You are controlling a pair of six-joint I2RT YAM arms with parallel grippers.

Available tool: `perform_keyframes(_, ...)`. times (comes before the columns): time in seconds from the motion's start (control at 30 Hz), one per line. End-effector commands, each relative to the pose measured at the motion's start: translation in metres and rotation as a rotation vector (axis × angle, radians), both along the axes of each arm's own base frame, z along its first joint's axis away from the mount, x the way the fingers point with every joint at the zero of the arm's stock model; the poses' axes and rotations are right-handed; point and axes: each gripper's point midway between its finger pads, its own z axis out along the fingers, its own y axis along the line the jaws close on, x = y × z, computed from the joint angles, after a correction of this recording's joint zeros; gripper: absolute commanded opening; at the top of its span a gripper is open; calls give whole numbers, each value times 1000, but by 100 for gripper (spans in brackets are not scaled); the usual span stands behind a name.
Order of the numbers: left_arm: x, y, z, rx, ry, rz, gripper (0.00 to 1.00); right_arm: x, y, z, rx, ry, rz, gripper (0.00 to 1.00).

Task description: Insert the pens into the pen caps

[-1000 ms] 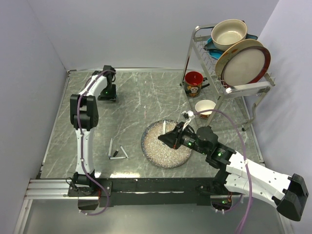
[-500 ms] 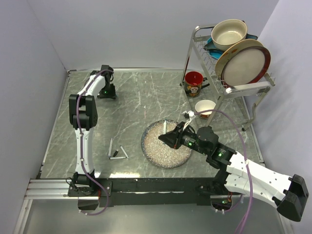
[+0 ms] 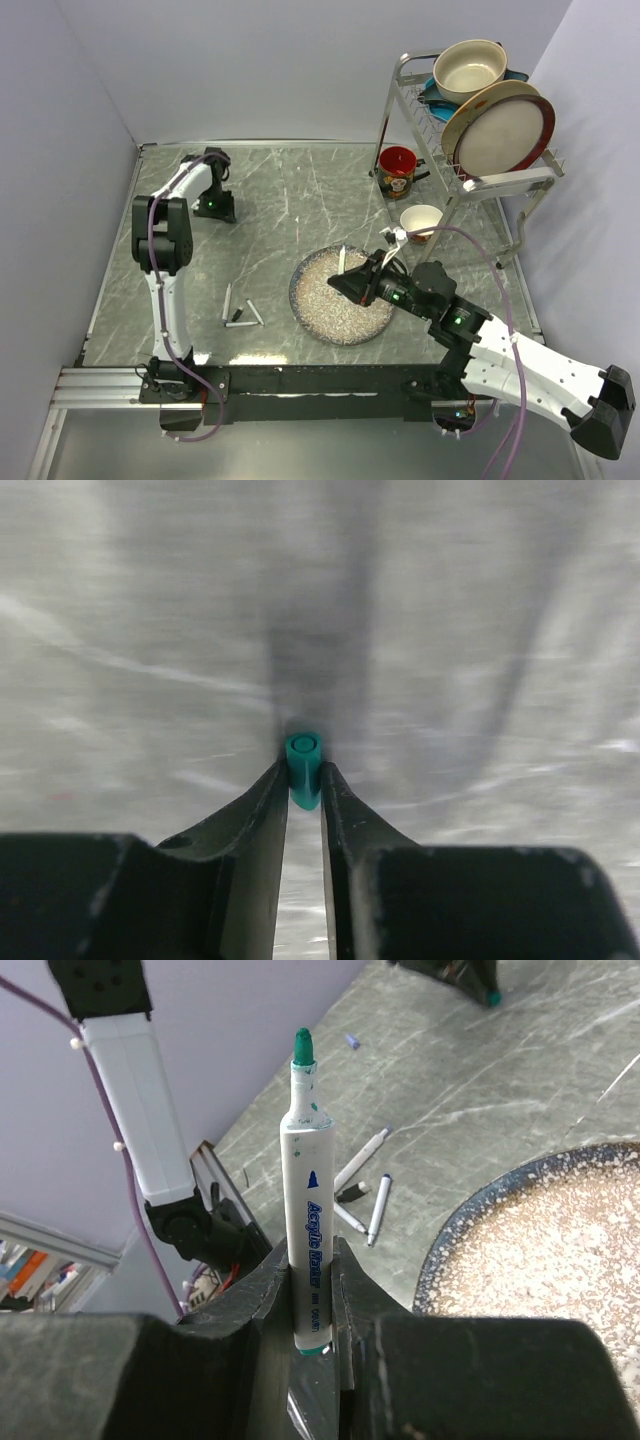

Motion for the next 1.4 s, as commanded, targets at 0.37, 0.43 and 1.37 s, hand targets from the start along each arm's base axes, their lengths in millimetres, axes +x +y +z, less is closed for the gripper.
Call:
perform_keyframes(0.37,-163,9,-38,110,283,-231,22,-15,-10,11,101,32,5,0)
perform_keyframes(0.43,-167,6,-43,95,282,-251,15,-15,-9,9,99,44,8,0)
perform_keyframes(1.37,-258,-215,263,-318,-1503,-1301,1,-69,21,7,182,-53,351,0)
